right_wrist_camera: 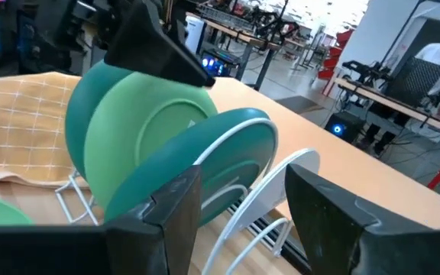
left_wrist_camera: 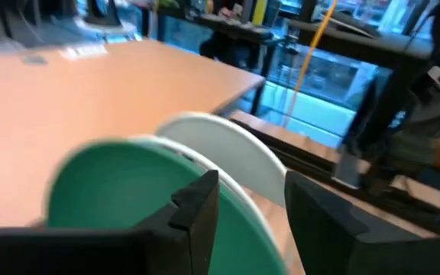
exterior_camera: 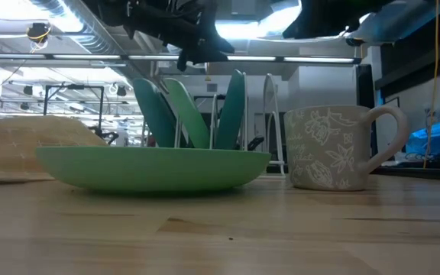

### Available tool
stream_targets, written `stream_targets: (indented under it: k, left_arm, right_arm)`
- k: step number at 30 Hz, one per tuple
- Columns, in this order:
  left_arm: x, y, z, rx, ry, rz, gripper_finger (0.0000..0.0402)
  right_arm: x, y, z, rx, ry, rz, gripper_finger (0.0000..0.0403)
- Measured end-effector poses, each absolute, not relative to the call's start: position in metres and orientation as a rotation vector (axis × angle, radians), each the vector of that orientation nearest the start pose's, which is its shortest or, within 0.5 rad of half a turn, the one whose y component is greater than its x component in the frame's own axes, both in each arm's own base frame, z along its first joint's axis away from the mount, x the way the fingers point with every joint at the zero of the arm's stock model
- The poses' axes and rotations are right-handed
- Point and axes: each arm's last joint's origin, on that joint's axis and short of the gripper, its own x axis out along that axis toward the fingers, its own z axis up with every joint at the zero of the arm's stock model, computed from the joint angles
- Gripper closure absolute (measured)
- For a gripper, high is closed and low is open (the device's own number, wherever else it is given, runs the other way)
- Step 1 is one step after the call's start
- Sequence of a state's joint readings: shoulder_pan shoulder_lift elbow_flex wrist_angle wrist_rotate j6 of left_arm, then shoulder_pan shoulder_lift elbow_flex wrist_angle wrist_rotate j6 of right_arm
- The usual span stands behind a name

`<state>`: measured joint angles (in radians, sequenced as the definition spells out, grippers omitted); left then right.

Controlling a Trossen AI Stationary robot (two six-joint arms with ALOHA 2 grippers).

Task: Sort dishes
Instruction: Put the blue plate into the dish rack

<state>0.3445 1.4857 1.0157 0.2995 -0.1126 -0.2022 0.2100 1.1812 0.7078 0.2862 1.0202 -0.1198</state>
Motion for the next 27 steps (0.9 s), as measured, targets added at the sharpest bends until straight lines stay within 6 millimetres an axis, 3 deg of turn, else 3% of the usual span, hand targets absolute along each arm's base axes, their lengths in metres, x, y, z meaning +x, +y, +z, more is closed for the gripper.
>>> stream_targets:
  k: [10, 18, 27]
  left_arm:
    - [0.325, 0.113, 0.296, 0.142, 0.117, 0.434, 0.026]
    - [0.347, 0.117, 0.292, 0.297, 0.177, 0.438, 0.026]
    - [0.352, 0.133, 0.282, 0.348, 0.315, 0.492, 0.027]
  right_arm:
    - [0.258, 0.009, 0.26, -0.221, 0.254, -0.864, 0.0207]
    - [0.259, 0.004, 0.26, -0.183, 0.242, -0.86, 0.0207]
    - [0.259, 0.005, 0.259, -0.184, 0.243, -0.854, 0.0207]
